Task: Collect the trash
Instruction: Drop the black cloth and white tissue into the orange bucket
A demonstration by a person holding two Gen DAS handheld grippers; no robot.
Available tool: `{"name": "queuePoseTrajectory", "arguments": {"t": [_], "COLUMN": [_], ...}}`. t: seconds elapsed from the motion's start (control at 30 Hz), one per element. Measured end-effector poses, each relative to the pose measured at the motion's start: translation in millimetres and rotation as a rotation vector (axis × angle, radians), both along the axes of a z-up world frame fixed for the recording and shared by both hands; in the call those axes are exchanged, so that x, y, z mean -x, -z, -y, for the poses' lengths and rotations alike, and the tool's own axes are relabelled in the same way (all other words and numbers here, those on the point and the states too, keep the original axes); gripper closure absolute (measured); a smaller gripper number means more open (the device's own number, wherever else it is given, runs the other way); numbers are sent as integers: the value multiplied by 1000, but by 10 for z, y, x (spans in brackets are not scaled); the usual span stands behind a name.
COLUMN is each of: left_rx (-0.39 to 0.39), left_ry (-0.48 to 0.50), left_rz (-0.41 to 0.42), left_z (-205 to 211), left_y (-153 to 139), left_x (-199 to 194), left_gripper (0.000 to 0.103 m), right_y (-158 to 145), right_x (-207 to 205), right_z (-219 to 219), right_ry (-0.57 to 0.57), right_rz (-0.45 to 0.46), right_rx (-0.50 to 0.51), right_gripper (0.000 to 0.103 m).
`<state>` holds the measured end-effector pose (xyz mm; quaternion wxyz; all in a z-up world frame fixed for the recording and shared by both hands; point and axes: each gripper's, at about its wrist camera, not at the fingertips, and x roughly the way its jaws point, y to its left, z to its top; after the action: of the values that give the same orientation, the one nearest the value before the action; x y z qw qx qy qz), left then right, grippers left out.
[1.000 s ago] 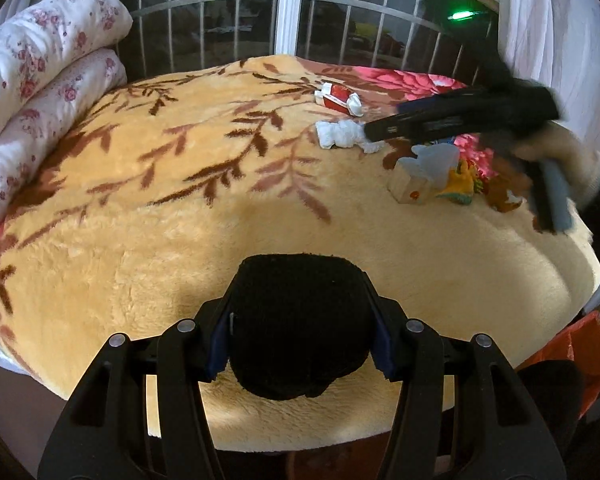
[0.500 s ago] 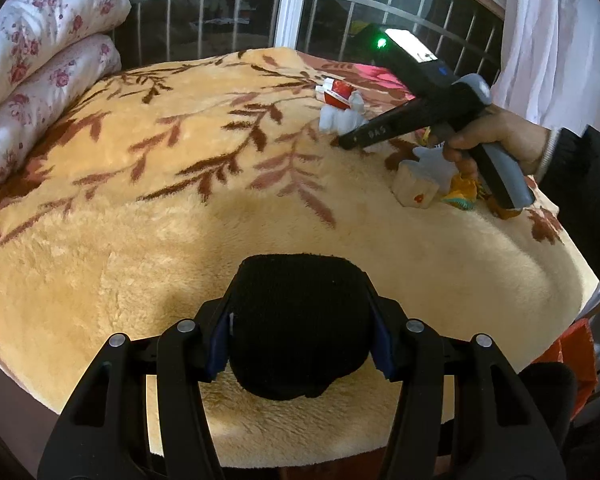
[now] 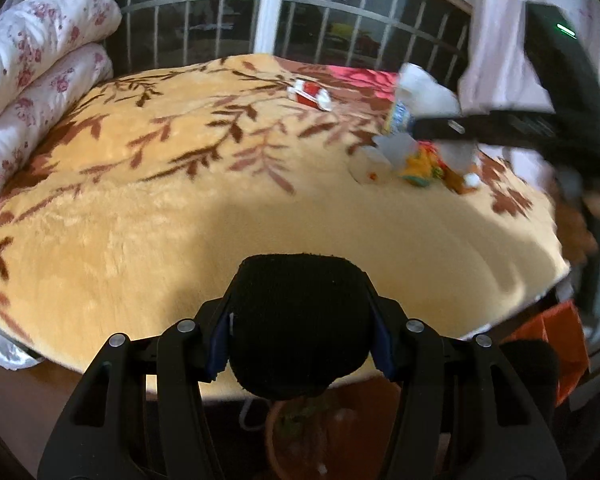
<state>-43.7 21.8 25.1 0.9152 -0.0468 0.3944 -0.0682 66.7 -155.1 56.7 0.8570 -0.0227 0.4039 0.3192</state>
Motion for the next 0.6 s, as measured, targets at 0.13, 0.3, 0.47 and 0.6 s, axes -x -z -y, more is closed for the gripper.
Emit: {"name": "queuePoseTrajectory", "arguments": {"t": [0.13, 0.3, 0.47, 0.6], "left_rx": [-49, -81, -132, -152], "left_ry": [31, 68, 116, 162], "left_rz": [-31, -92, -162, -233], "left_z": [119, 271, 436, 546], "left_y": [137, 396, 752, 1028], "left_x": [242, 501, 643, 684], "left_gripper": [49, 49, 49, 49], "right_y": [207, 698, 1412, 1785], "right_x": [753, 1381, 1674, 1812], "right_z": [351, 553, 673, 670], "right_ry": [72, 120, 202, 229], "right_rz": [-23, -69, -248, -326], "right_rx": [-31, -6, -53, -40], "right_gripper": [73, 73, 73, 73]}}
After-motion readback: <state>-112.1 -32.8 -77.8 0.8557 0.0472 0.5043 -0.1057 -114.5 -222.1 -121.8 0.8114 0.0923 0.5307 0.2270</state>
